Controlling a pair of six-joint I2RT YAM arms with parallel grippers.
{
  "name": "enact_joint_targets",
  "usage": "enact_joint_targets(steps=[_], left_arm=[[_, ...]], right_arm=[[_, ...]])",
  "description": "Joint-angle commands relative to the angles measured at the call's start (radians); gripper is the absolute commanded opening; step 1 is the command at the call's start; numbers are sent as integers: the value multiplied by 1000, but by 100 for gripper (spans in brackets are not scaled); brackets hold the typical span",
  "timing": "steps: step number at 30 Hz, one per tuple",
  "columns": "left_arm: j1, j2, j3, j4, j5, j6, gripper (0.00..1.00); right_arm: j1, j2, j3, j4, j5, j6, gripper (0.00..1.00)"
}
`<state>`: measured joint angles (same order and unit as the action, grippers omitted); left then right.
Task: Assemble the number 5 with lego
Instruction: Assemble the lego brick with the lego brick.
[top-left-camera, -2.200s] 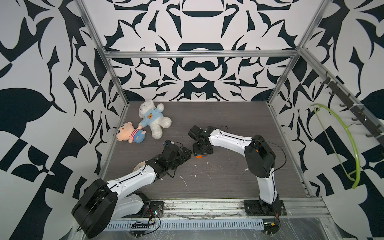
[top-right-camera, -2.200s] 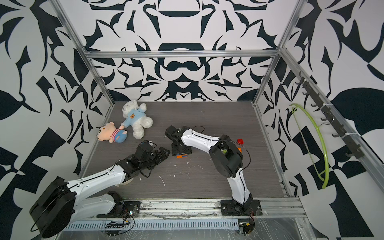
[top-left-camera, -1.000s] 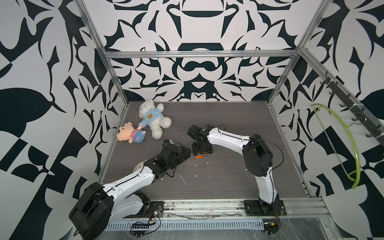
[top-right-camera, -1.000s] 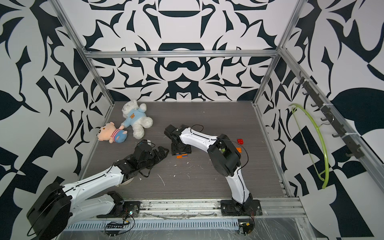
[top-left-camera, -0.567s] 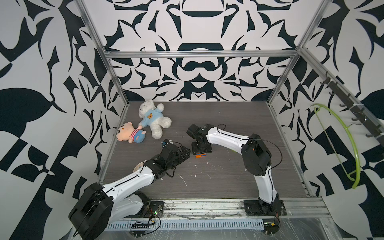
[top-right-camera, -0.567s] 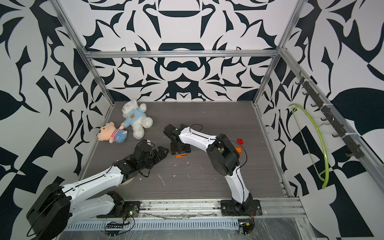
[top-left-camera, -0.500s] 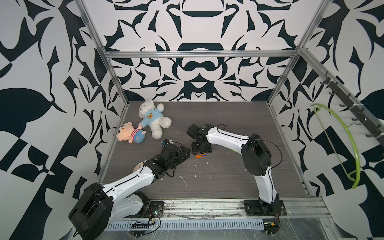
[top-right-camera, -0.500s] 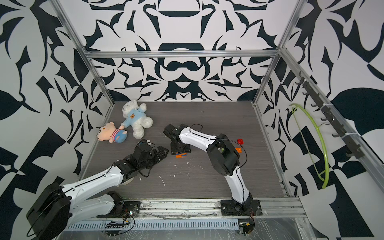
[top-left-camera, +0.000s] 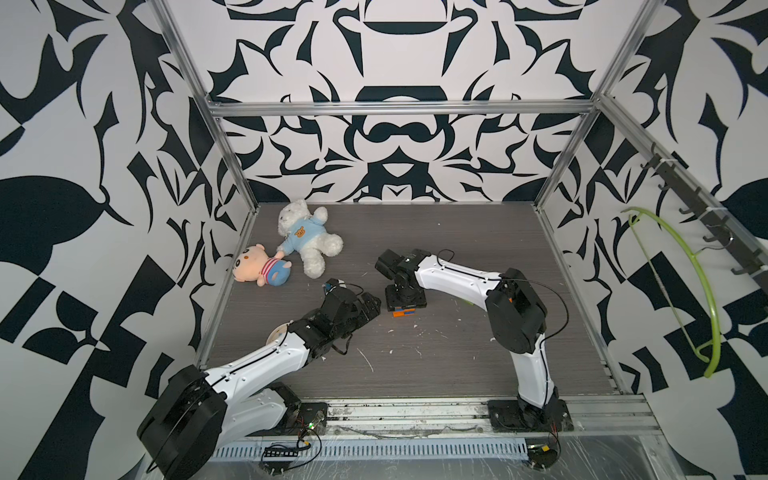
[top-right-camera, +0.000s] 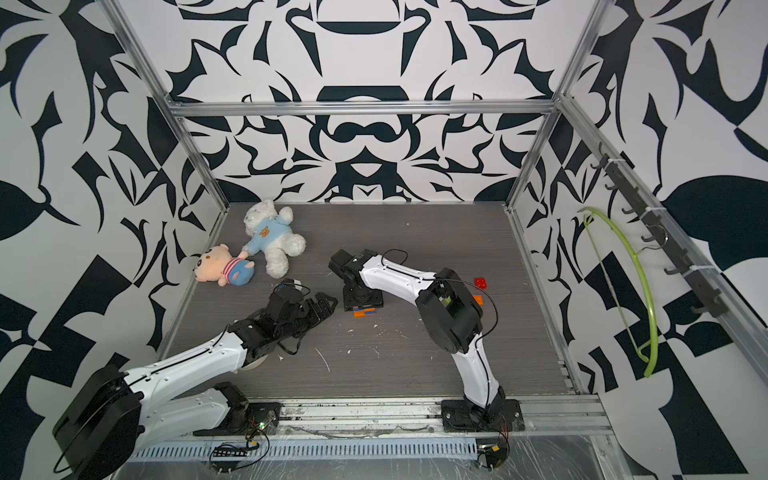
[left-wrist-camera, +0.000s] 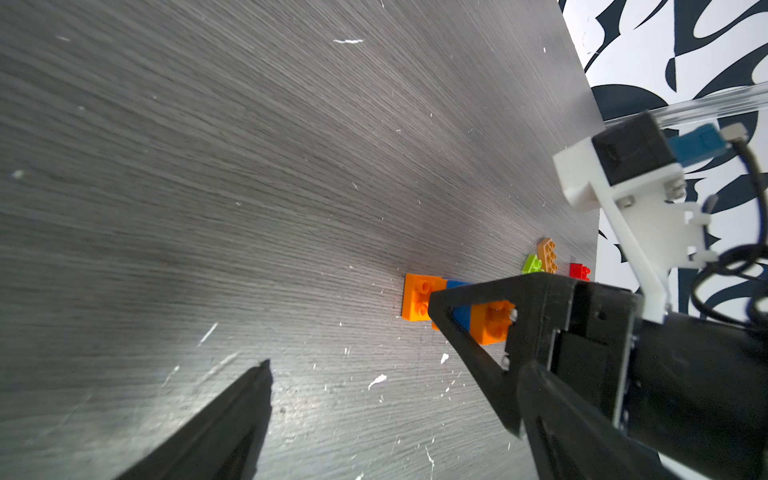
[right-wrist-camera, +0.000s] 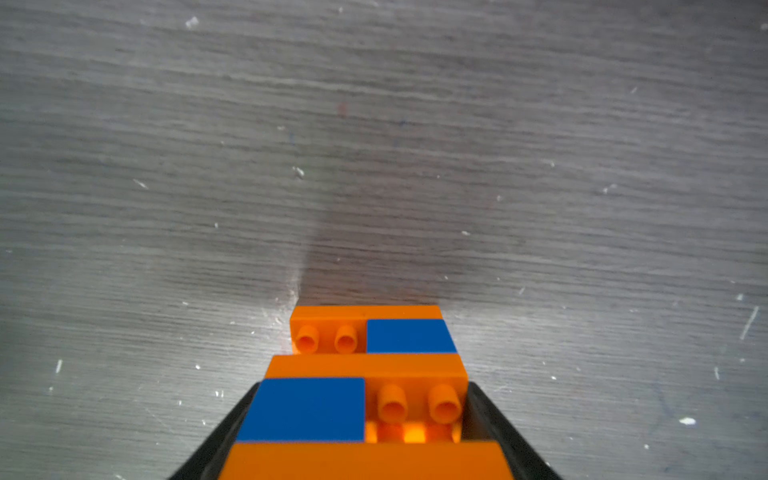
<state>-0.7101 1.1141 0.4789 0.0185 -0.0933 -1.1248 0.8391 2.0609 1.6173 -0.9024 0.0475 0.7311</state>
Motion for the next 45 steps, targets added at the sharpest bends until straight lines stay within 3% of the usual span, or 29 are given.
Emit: enact_joint_targets(steps=[1, 45], left_arm=[[-3, 4, 13, -9, -3, 16, 99], [-2, 37, 23, 3, 12, 19, 99]], right_arm=[[6, -105, -7, -17, 15, 17, 63], [2, -11, -128, 44, -1, 34, 63]])
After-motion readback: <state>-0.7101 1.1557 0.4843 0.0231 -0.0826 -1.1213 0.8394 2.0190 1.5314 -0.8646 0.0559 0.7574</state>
